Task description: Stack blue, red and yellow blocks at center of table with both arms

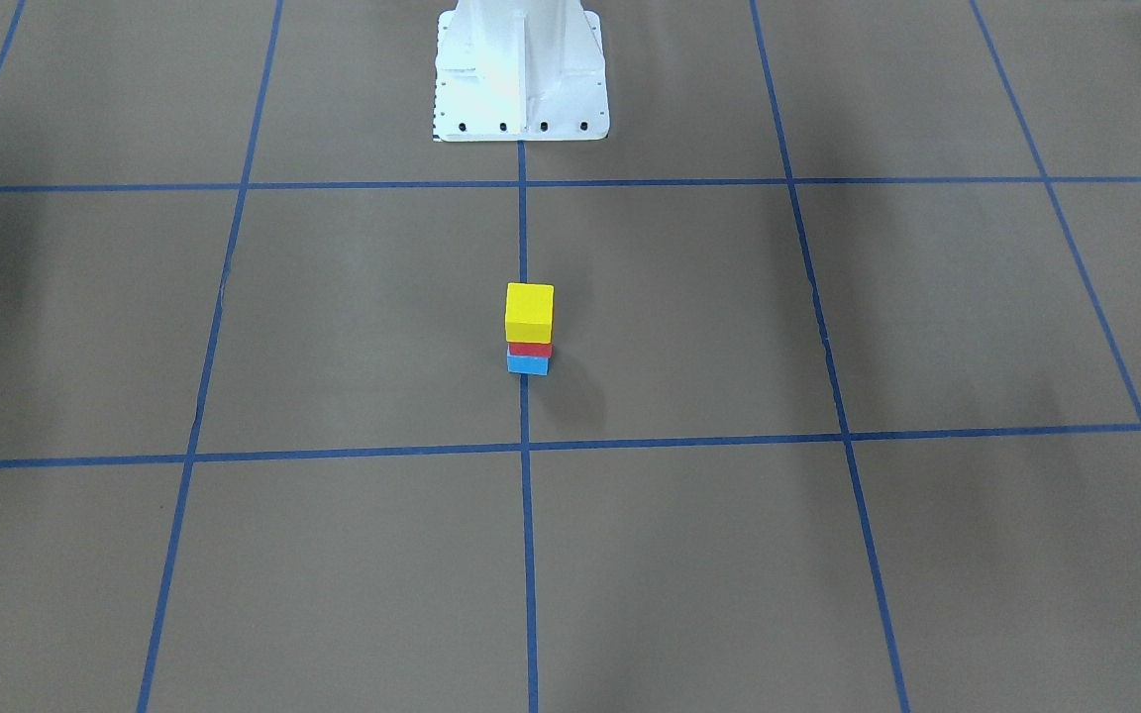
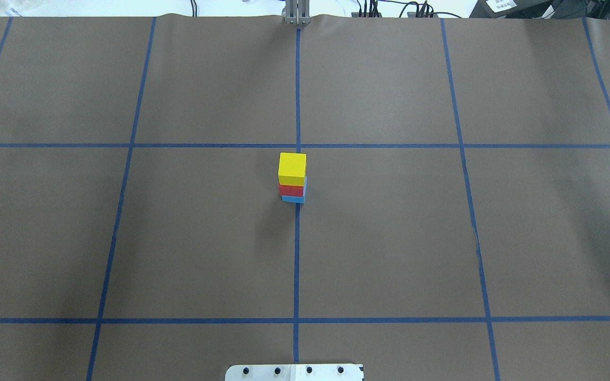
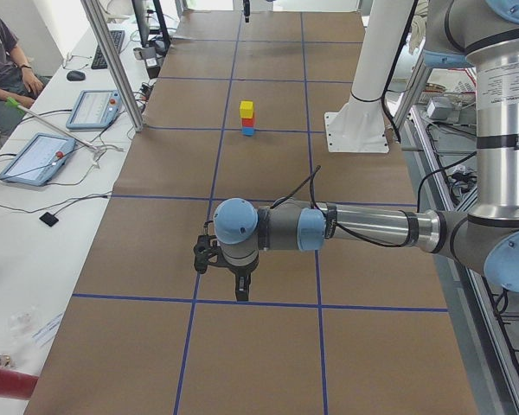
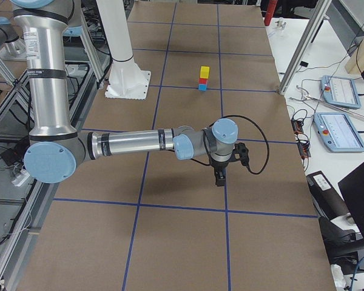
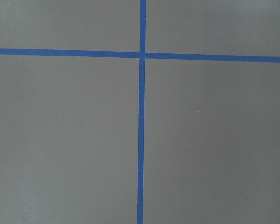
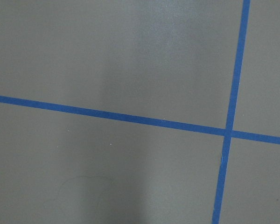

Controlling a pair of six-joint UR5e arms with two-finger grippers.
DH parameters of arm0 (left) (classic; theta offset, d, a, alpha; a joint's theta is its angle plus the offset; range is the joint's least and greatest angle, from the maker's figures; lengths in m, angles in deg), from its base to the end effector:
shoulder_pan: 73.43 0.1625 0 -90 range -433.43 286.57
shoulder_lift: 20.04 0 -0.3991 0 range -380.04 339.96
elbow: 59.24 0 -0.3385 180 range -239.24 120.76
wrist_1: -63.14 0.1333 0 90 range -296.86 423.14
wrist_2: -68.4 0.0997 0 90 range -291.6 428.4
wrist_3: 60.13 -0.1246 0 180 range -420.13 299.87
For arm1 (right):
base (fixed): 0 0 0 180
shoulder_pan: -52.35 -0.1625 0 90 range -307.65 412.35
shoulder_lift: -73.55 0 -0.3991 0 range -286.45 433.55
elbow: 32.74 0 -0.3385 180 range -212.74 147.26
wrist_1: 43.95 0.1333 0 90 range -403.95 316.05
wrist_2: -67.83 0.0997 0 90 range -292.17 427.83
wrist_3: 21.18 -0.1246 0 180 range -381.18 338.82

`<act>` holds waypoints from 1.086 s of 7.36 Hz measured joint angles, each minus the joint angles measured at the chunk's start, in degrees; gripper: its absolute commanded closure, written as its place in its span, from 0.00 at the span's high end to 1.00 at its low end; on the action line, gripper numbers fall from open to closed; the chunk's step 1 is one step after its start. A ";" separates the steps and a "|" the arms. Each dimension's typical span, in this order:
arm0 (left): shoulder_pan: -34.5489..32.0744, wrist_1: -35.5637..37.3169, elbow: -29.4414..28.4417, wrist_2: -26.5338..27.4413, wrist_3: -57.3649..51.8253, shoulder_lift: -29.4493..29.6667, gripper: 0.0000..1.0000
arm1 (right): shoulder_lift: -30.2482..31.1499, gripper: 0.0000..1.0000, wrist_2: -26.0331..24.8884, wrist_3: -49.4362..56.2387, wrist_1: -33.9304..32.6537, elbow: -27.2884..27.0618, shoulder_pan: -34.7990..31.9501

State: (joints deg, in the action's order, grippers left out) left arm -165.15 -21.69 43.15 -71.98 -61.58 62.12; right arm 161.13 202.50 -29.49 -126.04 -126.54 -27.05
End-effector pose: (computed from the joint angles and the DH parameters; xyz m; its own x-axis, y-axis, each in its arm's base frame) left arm -0.0488 -0.3805 0.6115 0.6377 -0.0022 -0.7703 0.0139 0.9999 0.0087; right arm -0.0418 -0.4720 0.5862 0.6862 -0.1586 0.7099 0.0800 0.9865 0.1430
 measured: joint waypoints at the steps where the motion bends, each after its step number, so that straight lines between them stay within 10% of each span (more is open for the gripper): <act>1: -0.05 -0.21 0.34 0.12 0.03 -0.04 1.00 | -0.29 1.00 -0.01 0.32 -0.82 -0.18 -0.11; 8: -0.04 -0.34 1.00 5.39 -3.67 -0.82 1.00 | -3.34 1.00 -2.55 9.85 -9.51 -1.34 -4.76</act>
State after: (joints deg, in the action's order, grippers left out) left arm -165.19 -22.03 44.15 -66.60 -65.25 61.30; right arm 157.79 199.96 -19.64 -135.56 -127.88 -31.81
